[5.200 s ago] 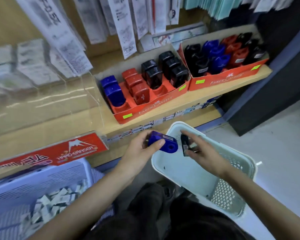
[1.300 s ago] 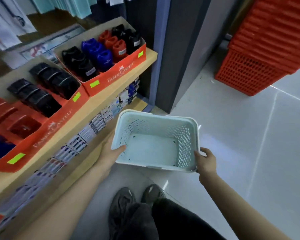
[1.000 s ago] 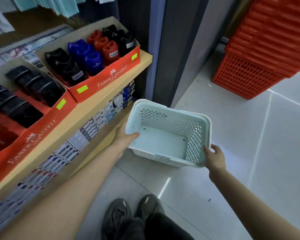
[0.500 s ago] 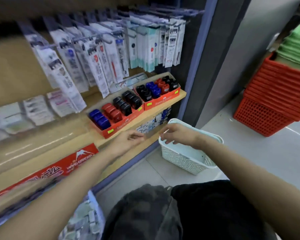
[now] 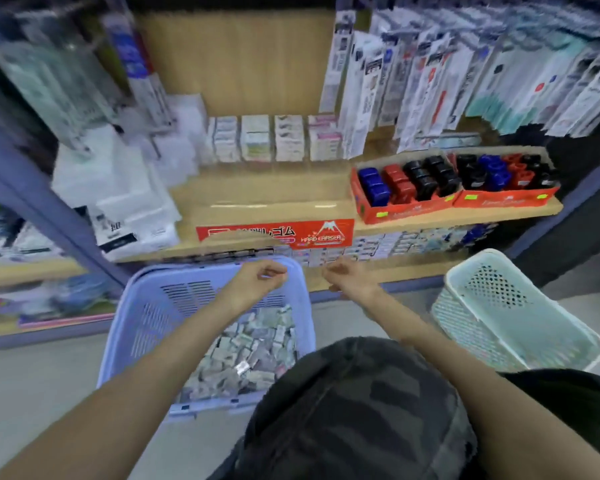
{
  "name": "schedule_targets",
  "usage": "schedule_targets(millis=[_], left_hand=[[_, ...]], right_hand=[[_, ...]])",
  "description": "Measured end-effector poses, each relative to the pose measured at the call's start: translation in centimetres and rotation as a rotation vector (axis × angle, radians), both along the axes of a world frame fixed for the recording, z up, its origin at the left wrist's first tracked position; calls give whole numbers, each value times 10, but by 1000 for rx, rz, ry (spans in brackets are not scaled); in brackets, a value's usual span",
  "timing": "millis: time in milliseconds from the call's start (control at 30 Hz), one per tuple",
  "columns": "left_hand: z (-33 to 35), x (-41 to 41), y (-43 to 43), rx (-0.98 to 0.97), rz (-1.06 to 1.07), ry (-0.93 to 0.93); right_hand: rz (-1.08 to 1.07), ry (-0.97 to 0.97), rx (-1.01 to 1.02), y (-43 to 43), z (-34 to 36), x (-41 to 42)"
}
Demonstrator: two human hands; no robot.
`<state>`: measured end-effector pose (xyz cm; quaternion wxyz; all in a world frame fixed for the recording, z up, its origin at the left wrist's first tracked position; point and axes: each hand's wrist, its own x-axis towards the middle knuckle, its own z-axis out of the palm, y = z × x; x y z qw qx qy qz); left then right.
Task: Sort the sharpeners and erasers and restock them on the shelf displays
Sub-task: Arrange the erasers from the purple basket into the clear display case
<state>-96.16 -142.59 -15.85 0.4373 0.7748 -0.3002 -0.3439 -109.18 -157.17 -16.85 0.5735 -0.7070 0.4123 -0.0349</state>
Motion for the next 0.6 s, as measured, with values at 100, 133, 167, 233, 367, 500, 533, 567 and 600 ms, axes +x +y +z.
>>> schedule_targets(millis=[100, 133, 167, 233, 367, 500, 533, 567, 600], left_hand=[[-29, 17, 32, 71, 120, 38], [-37, 24, 41, 91, 156, 43], [-45, 30, 48, 108, 181, 45], [-60, 38, 55, 136, 196, 62], [-87, 40, 44, 171, 119, 127], [-93, 23, 10, 164, 45, 154], [-92, 18, 0, 155, 25, 166], [-91, 14, -7, 144, 0, 166], [-89, 12, -12, 136, -23, 145]], right_hand=[[-7, 106, 44, 16, -34, 22], [4, 151, 67, 20, -47, 28], [30, 197, 61, 24, -59, 32], [67, 284, -22, 29, -79, 38], [-1, 301, -91, 32, -95, 38], [-101, 283, -71, 28, -101, 28], [-128, 277, -60, 25, -102, 24], [-155, 275, -59, 21, -103, 20], [-179, 266, -70, 16, -103, 14]])
